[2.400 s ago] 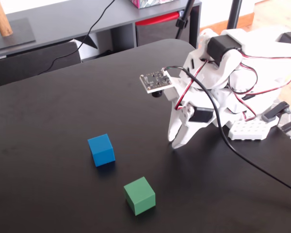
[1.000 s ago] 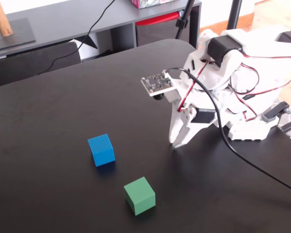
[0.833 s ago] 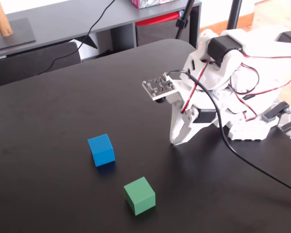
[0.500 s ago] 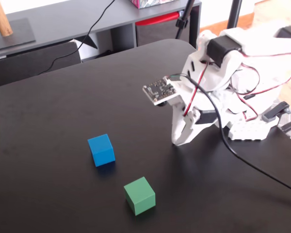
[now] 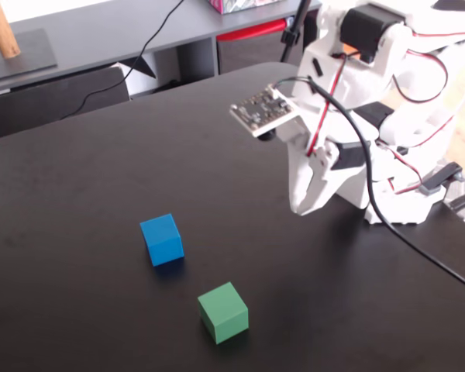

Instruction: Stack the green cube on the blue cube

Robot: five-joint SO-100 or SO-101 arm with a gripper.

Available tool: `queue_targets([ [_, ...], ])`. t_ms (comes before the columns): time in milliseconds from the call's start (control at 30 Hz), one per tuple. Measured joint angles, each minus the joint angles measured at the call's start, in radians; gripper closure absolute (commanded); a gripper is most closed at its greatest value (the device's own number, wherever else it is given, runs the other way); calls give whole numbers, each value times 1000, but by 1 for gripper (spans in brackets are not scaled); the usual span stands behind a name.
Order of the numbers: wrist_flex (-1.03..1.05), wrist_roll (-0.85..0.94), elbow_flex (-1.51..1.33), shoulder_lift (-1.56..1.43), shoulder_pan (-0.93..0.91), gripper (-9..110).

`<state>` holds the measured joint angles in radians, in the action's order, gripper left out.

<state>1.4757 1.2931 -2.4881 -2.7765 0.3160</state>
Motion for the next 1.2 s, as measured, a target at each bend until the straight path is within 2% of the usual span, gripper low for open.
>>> queue_targets([
  [433,-150,-181,318,449,133,101],
  [633,-245,-137,449,666,126,101],
  [933,-411,15,485,881,38,101],
  [1200,-410,95,546,960,-57,70],
])
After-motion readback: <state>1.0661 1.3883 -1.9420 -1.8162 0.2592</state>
